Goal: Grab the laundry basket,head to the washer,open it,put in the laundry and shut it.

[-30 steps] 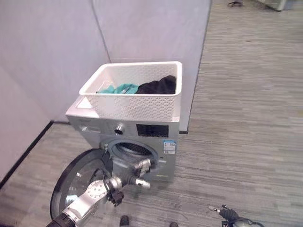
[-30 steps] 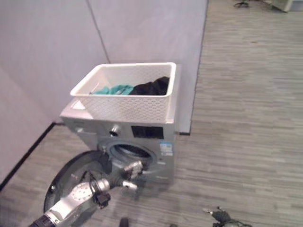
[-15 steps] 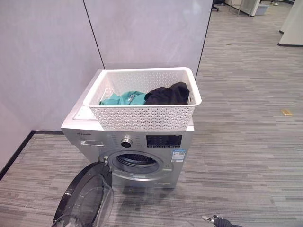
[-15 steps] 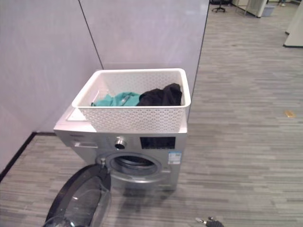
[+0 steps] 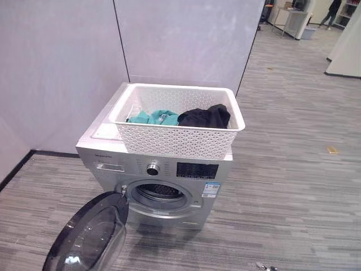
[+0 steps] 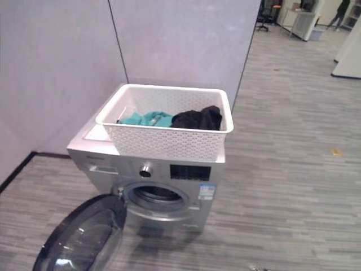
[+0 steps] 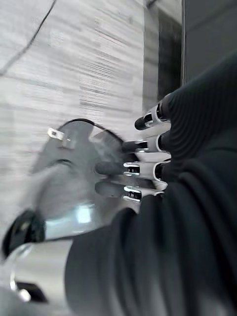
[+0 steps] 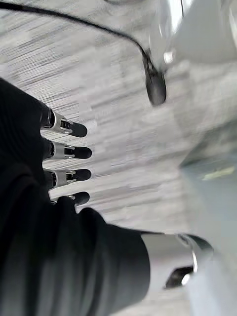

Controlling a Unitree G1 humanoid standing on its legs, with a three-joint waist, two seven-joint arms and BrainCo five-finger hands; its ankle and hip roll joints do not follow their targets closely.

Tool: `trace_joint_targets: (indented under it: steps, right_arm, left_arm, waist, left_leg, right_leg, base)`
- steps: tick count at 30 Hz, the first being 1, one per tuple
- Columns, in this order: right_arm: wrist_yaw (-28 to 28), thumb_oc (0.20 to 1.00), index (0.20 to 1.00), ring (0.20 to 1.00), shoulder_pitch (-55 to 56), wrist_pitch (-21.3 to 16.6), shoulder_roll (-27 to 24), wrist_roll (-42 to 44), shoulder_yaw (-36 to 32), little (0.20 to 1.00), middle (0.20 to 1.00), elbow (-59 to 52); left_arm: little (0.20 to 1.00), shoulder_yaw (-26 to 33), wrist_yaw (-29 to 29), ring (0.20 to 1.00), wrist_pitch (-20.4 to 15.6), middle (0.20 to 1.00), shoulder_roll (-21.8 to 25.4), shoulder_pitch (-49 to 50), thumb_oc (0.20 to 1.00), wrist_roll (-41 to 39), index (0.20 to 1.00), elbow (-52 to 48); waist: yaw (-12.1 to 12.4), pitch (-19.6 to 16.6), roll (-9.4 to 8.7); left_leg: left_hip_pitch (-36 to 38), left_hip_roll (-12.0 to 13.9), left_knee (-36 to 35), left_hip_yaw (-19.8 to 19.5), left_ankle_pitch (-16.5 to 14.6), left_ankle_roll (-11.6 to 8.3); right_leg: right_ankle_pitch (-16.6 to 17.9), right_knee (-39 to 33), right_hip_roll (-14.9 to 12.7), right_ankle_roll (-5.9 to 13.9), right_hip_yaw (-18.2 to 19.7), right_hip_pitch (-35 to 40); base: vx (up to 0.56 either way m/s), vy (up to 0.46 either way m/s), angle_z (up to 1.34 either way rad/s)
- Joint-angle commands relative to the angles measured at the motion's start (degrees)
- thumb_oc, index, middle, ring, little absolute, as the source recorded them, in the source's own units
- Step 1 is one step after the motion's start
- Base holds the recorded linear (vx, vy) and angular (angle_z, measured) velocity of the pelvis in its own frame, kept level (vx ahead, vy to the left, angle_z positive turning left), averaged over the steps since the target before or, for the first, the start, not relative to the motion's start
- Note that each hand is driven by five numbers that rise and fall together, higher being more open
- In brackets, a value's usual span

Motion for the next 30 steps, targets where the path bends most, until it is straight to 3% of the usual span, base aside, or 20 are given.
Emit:
trace_joint_targets:
  steps: [1, 6, 11, 17, 20, 22, 23, 26, 28, 30]
  right_arm:
    - [-1.16, 1.000, 1.000, 1.000, -2.19, -1.91, -1.75, 6.23, -3.43, 1.000, 1.000, 2.14]
    - [-1.57, 1.000, 1.000, 1.000, -2.68, -2.68, -2.53, 11.36, -7.10, 1.000, 1.000, 2.34]
    - [-3.58, 1.000, 1.000, 1.000, -4.12, -4.70, -4.29, 17.17, -13.13, 1.000, 1.000, 1.65]
    - [-9.10, 1.000, 1.000, 1.000, -6.21, -6.80, -9.17, 14.15, -16.84, 1.000, 1.000, -4.82]
    - [-11.30, 1.000, 1.000, 1.000, -7.07, -7.45, -11.03, 12.21, -17.30, 1.000, 1.000, -9.92]
    - [-15.25, 1.000, 1.000, 1.000, -8.11, -9.13, -13.41, 8.22, -17.70, 1.000, 1.000, -22.42]
    - [-15.41, 1.000, 1.000, 1.000, -8.07, -9.01, -13.32, 8.10, -17.76, 1.000, 1.000, -22.67]
    - [-20.39, 1.000, 1.000, 1.000, -9.91, -12.01, -16.69, 3.25, -19.71, 1.000, 1.000, -35.31]
    - [-20.62, 1.000, 1.000, 1.000, -9.79, -11.86, -16.60, 3.01, -19.86, 1.000, 1.000, -35.64]
    - [-23.60, 1.000, 1.000, 1.000, -12.61, -13.06, -21.22, -0.18, -20.25, 1.000, 1.000, -40.16]
  left_arm:
    - [1.000, 1.56, 2.68, 1.000, -1.08, 1.000, 2.74, -3.04, 1.000, -6.14, 1.000, 3.10]
    - [1.000, -0.07, 3.20, 1.000, -2.45, 1.000, 0.16, -2.94, 1.000, -7.66, 1.000, 0.28]
    - [1.000, -4.47, 2.14, 1.000, -5.84, 1.000, -10.46, 0.22, 1.000, -11.41, 1.000, -8.38]
    - [1.000, -9.99, 1.10, 1.000, -6.69, 1.000, -17.63, 4.11, 1.000, -10.27, 1.000, -10.79]
    - [1.000, -11.35, 0.96, 1.000, -6.60, 1.000, -18.84, 4.52, 1.000, -9.80, 1.000, -10.92]
    - [1.000, -12.48, 0.61, 1.000, -6.08, 1.000, -20.09, 4.91, 1.000, -9.74, 1.000, -11.83]
    - [1.000, -12.47, 0.62, 1.000, -6.07, 1.000, -20.11, 4.87, 1.000, -9.73, 1.000, -11.85]
    - [1.000, -15.43, -0.45, 1.000, -5.79, 1.000, -20.12, 4.70, 1.000, -9.02, 1.000, -14.21]
    - [1.000, -15.51, -0.45, 1.000, -5.76, 1.000, -20.18, 4.63, 1.000, -9.03, 1.000, -14.22]
    - [1.000, -16.77, -0.29, 1.000, -5.67, 1.000, -19.77, 3.32, 1.000, -8.66, 1.000, -14.73]
  waist:
    - [0.12, 0.97, -0.13]
    - [0.28, 1.08, -0.25]
    - [1.23, 1.70, -0.18]
    - [2.17, 1.93, -0.49]
    - [2.36, 2.19, -0.52]
    - [2.20, 3.22, -0.23]
    - [2.23, 3.18, -0.30]
    - [2.11, 5.14, 0.57]
    - [2.15, 5.18, 0.63]
    - [2.23, 5.63, 0.49]
  left_leg:
    - [0.81, -0.54, 0.67, 0.17, -6.07, 2.71]
    - [1.26, -1.46, 0.67, -0.33, -6.58, 3.43]
    - [2.16, -3.58, 0.67, -1.51, -7.73, 5.37]
    - [3.38, -6.09, 2.15, -2.52, -9.73, 7.63]
    - [3.10, -6.95, 3.73, -3.33, -10.70, 8.38]
    - [2.87, -7.87, 5.93, -4.69, -12.04, 9.67]
    - [2.60, -7.96, 6.02, -4.63, -11.83, 9.70]
    - [1.79, -8.89, 8.64, -6.47, -12.74, 11.24]
    - [1.69, -8.86, 8.87, -6.51, -12.92, 11.22]
    - [1.61, -9.57, 9.59, -8.10, -13.29, 11.15]
  right_leg:
    - [2.44, 0.46, -7.88, 7.47, -3.77, -0.71]
    - [2.78, 0.85, -8.75, 7.91, -4.16, -0.15]
    - [3.39, 3.60, -10.53, 8.77, -4.19, -1.05]
    - [4.87, 6.67, -13.09, 9.96, -3.78, -1.22]
    - [5.37, 8.64, -14.03, 10.14, -3.53, -1.45]
    - [6.30, 13.97, -14.83, 9.64, -2.00, -2.88]
    - [6.51, 13.97, -14.92, 9.61, -1.90, -3.15]
    - [5.76, 21.32, -13.23, 7.96, 1.11, -6.90]
    - [5.56, 21.58, -13.22, 7.92, 1.09, -7.01]
    - [4.55, 17.12, -12.06, 7.50, 2.77, -7.58]
  base:
    - [0.03, 0.057, 0.06]
    - [0.01, 0.052, 0.06]
    - [-0.03, 0.080, 0.05]
    - [-0.03, 0.089, -0.02]
    - [-0.04, 0.093, 0.01]
    - [-0.06, 0.108, 0.05]
    - [-0.07, 0.111, 0.07]
    - [-0.07, 0.099, 0.08]
    - [0.00, 0.030, 0.26]
    - [0.03, -0.008, 0.27]
